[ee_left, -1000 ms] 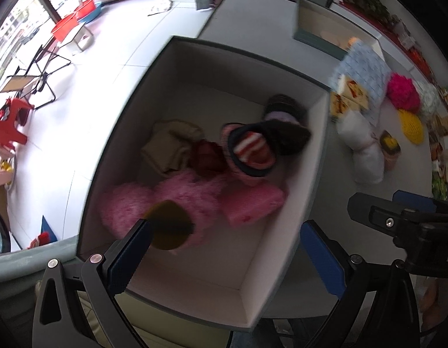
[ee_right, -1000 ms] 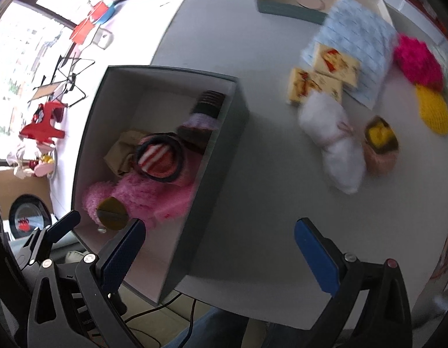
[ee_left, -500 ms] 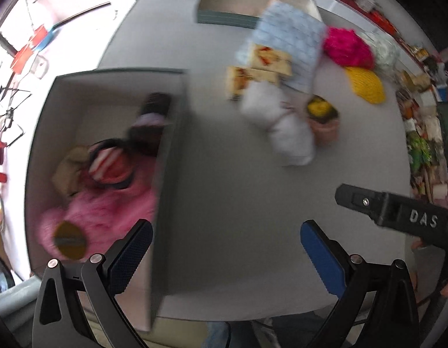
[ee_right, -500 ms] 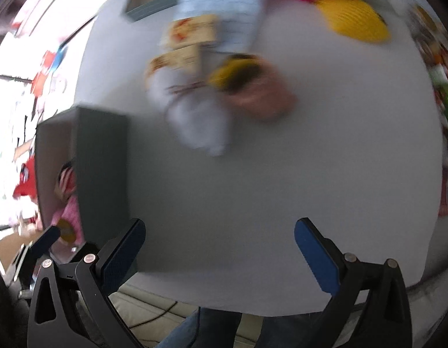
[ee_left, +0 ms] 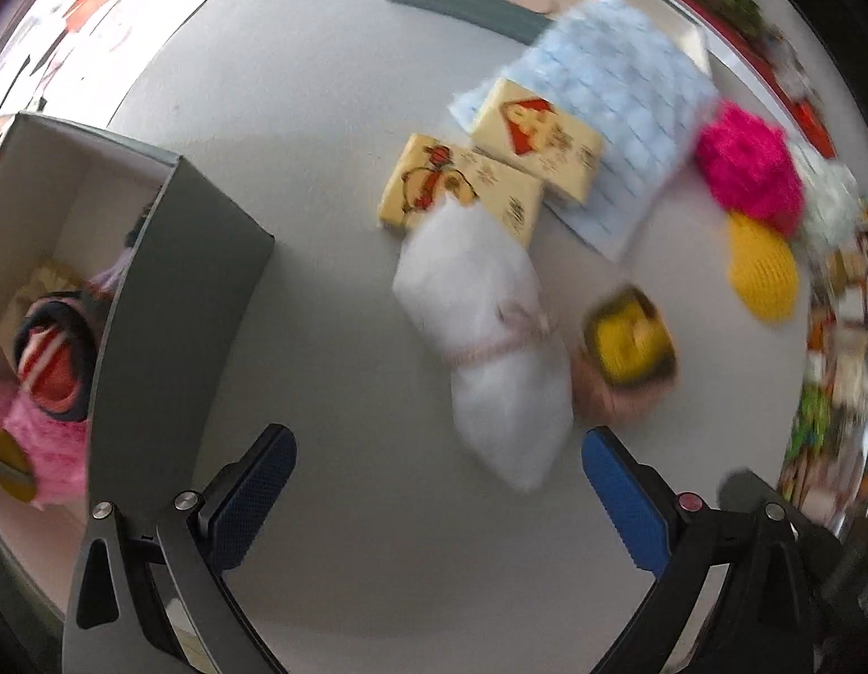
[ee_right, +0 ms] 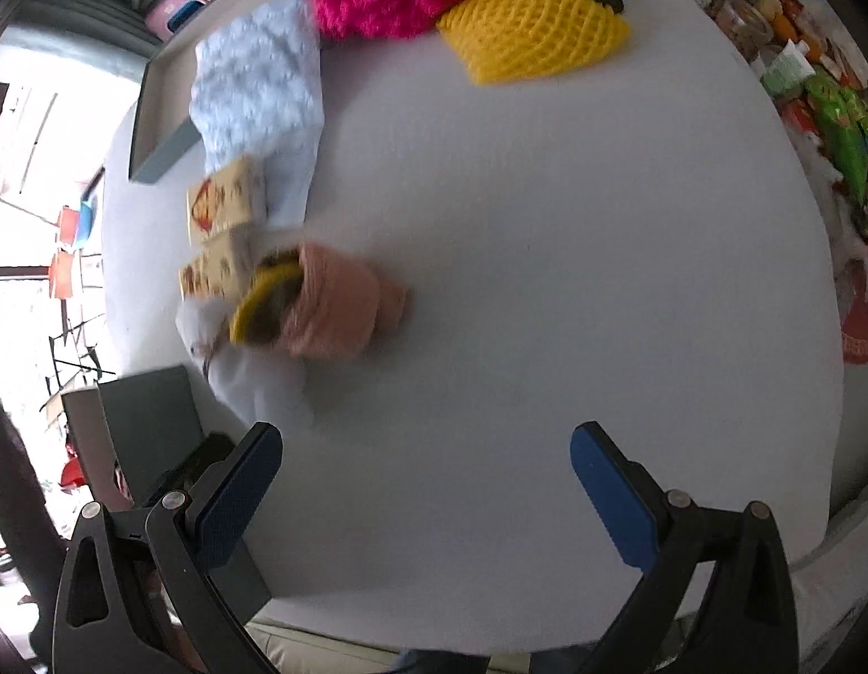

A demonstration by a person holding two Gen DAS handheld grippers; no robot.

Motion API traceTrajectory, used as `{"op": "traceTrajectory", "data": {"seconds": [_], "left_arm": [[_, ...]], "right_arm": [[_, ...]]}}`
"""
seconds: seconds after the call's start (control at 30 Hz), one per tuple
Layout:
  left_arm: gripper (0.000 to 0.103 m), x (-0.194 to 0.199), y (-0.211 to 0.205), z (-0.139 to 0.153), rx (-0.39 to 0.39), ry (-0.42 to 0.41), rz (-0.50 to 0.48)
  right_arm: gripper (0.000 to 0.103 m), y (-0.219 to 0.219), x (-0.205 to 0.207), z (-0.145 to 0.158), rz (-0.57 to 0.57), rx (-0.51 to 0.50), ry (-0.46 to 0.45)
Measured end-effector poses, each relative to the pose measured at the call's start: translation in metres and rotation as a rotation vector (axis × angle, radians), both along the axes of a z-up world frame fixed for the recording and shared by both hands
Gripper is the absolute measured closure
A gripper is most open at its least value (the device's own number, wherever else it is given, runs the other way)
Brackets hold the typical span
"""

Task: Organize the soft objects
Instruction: 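Move both tools back toward the white gauze bundle and yellow packets, then grasp the white tied gauze bundle with the left tool while the right tool grasps a yellow packet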

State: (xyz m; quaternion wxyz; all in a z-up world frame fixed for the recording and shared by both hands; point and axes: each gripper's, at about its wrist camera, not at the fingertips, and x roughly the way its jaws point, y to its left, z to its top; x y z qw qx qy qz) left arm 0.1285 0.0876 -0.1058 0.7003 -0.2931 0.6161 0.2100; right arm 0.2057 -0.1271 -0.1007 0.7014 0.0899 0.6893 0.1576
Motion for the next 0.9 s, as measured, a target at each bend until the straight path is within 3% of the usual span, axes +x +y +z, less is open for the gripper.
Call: {"op": "traceTrajectory", "data": {"seconds": [0.17, 0.37, 0.53, 0.63, 0.77, 0.87, 0.9], "left_arm": [[0.0, 0.012, 0.013, -0.02, -0.044, 0.017, 0.106], [0.0, 0.029, 0.02, -0.041, -0.067, 0.024, 0.165], [0.0, 0.042, 0.021, -0.056, -0.055, 0.078, 0.162], [0.0, 0.042, 0.025, -0.067, -0.093, 0.099, 0.192], [0.0, 0.051, 0.019, -0.071, -0.074, 0.168, 0.104], [0.017, 0.045, 0.016, -0.064, -0.026, 0.135, 0.087], [0.029, 0.041, 0.013, -0.061, 0.0, 0.13, 0.07]], "right_arm": [[0.0, 0.011, 0.017, -0.007, -0.048, 0.099, 0.045], [0.0, 0.016, 0.021, -0.013, -0.039, 0.101, 0.051], [0.0, 0.008, 0.022, -0.016, -0.044, 0.088, 0.053], [0.0, 0.004, 0.023, -0.014, -0.037, 0.076, 0.043], [0.0, 0.006, 0.025, -0.014, -0.025, 0.075, 0.034], [0.0, 0.011, 0.026, -0.015, -0.017, 0.067, 0.027], [0.0, 0.014, 0.027, -0.014, -0.011, 0.066, 0.025]]}}
